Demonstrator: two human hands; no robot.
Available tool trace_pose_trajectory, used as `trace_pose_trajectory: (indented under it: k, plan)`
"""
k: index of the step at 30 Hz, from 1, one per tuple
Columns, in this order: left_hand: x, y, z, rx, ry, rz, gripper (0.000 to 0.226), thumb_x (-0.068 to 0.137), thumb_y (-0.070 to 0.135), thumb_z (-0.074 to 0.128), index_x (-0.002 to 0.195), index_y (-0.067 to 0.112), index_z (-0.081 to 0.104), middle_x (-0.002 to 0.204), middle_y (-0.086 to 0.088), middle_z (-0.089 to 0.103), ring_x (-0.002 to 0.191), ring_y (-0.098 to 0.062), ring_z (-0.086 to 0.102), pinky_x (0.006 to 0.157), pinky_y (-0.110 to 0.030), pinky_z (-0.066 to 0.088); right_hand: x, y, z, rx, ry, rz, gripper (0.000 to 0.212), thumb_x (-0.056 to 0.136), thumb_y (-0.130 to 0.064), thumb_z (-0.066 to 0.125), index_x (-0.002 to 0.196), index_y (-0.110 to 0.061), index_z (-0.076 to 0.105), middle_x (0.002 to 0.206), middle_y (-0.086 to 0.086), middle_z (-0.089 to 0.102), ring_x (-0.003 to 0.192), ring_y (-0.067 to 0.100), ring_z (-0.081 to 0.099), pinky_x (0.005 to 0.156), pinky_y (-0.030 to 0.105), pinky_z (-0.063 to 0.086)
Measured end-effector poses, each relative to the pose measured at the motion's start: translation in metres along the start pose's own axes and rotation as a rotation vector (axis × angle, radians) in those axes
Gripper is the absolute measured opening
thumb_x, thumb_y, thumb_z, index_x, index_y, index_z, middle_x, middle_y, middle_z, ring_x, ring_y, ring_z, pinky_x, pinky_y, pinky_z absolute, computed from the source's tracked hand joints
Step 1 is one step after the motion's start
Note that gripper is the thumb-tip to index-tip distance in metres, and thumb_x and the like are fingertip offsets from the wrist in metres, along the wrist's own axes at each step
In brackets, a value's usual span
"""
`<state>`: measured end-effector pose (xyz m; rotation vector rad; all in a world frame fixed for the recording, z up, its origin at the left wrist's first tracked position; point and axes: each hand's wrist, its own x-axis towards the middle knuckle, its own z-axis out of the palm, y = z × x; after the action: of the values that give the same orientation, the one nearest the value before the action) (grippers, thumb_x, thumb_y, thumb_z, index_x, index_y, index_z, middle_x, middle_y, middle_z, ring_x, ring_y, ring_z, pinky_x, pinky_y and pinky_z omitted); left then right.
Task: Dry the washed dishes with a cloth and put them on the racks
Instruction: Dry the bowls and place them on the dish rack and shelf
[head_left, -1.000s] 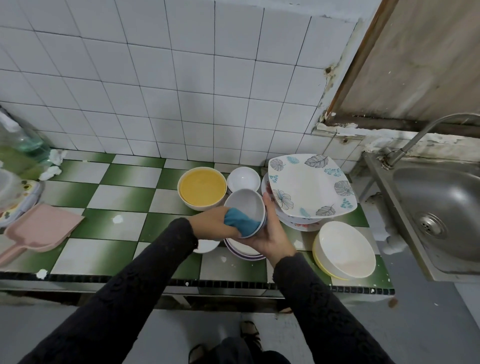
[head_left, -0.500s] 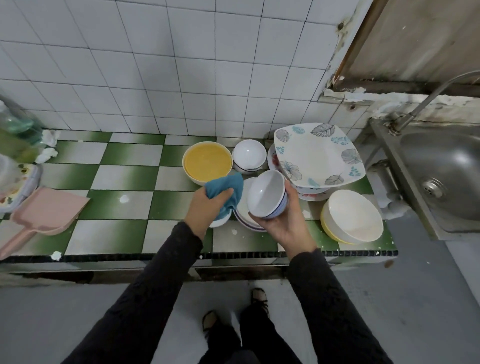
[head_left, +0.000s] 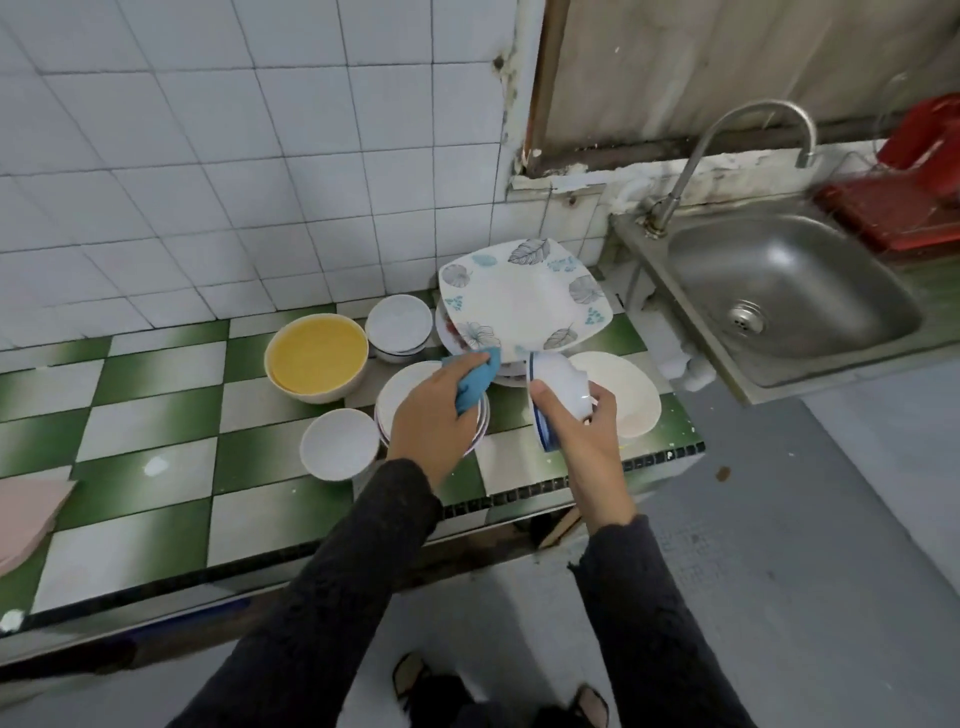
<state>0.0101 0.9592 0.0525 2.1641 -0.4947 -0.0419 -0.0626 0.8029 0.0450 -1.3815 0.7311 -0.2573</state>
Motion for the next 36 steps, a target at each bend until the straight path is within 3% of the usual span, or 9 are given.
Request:
trace_pose_trajectory:
  k: [3, 8, 15, 19, 21, 26, 31, 36]
  plan:
    - [0.004, 0.031, 0.027, 0.009, -0.022, 0.044, 0.049, 0.089, 0.010, 0.058, 0.135, 0.026, 0.055, 0.125, -0.002, 0.065, 0.102, -0.021, 0.060, 0.089, -0.036, 0.051, 0.000, -0.010, -0.040, -0.044, 0.061, -0.083, 0.074, 0.079, -0.042, 0.084, 0.136, -0.027, 0.040, 0.120, -0.014, 0.051, 0.110, 0.004, 0.054, 0.079, 0.018, 0.049]
    - [0.009, 0.095, 0.088, -0.006, -0.078, 0.110, 0.047, 0.089, 0.011, 0.057, 0.134, 0.026, 0.057, 0.132, 0.004, 0.062, 0.117, -0.017, 0.057, 0.100, -0.028, 0.044, 0.000, -0.023, -0.125, -0.091, 0.146, -0.173, 0.079, 0.074, -0.043, 0.088, 0.134, -0.030, 0.038, 0.129, -0.006, 0.051, 0.117, 0.015, 0.055, 0.096, 0.034, 0.054]
    - [-0.002, 0.177, 0.185, -0.015, -0.129, 0.206, 0.045, 0.089, 0.010, 0.056, 0.130, 0.027, 0.060, 0.125, 0.007, 0.065, 0.110, -0.016, 0.060, 0.093, -0.027, 0.045, 0.007, -0.031, -0.254, -0.106, 0.297, -0.251, 0.079, 0.070, -0.040, 0.091, 0.130, -0.031, 0.040, 0.125, -0.010, 0.048, 0.106, 0.001, 0.053, 0.076, 0.017, 0.048]
    - [-0.002, 0.226, 0.241, -0.023, -0.170, 0.291, 0.048, 0.085, 0.006, 0.056, 0.128, 0.027, 0.061, 0.122, 0.007, 0.066, 0.103, -0.017, 0.060, 0.084, -0.024, 0.043, 0.016, -0.035, -0.334, -0.162, 0.390, -0.285, 0.083, 0.060, -0.051, 0.093, 0.124, -0.033, 0.043, 0.124, -0.010, 0.053, 0.113, 0.013, 0.058, 0.087, 0.039, 0.057]
    - [0.000, 0.252, 0.272, -0.037, -0.204, 0.357, 0.050, 0.083, 0.005, 0.056, 0.128, 0.027, 0.060, 0.118, 0.006, 0.066, 0.100, -0.018, 0.061, 0.084, -0.028, 0.046, 0.020, -0.043, -0.375, -0.183, 0.433, -0.304, 0.084, 0.058, -0.053, 0.093, 0.123, -0.032, 0.044, 0.122, -0.009, 0.054, 0.112, 0.017, 0.060, 0.085, 0.046, 0.059]
    - [0.005, 0.302, 0.331, -0.018, -0.253, 0.426, 0.052, 0.083, 0.004, 0.056, 0.130, 0.027, 0.059, 0.114, 0.004, 0.068, 0.093, -0.020, 0.062, 0.076, -0.029, 0.047, 0.028, -0.058, -0.443, -0.219, 0.510, -0.348, 0.084, 0.059, -0.052, 0.092, 0.124, -0.026, 0.046, 0.122, -0.007, 0.053, 0.111, 0.016, 0.058, 0.089, 0.047, 0.057]
    - [0.022, 0.343, 0.387, -0.036, -0.317, 0.463, 0.051, 0.083, 0.004, 0.056, 0.127, 0.030, 0.058, 0.117, 0.006, 0.066, 0.097, -0.018, 0.062, 0.081, -0.040, 0.054, 0.049, -0.068, -0.499, -0.262, 0.582, -0.383, 0.078, 0.058, -0.053, 0.091, 0.118, -0.031, 0.045, 0.120, -0.007, 0.051, 0.110, 0.018, 0.057, 0.084, 0.048, 0.058]
    - [0.052, 0.369, 0.440, -0.021, -0.325, 0.518, 0.051, 0.082, 0.002, 0.055, 0.127, 0.026, 0.060, 0.113, 0.004, 0.068, 0.095, -0.019, 0.063, 0.080, -0.036, 0.053, 0.084, -0.076, -0.545, -0.282, 0.603, -0.387, 0.081, 0.061, -0.049, 0.093, 0.122, -0.031, 0.043, 0.120, -0.011, 0.047, 0.111, 0.019, 0.056, 0.080, 0.047, 0.060]
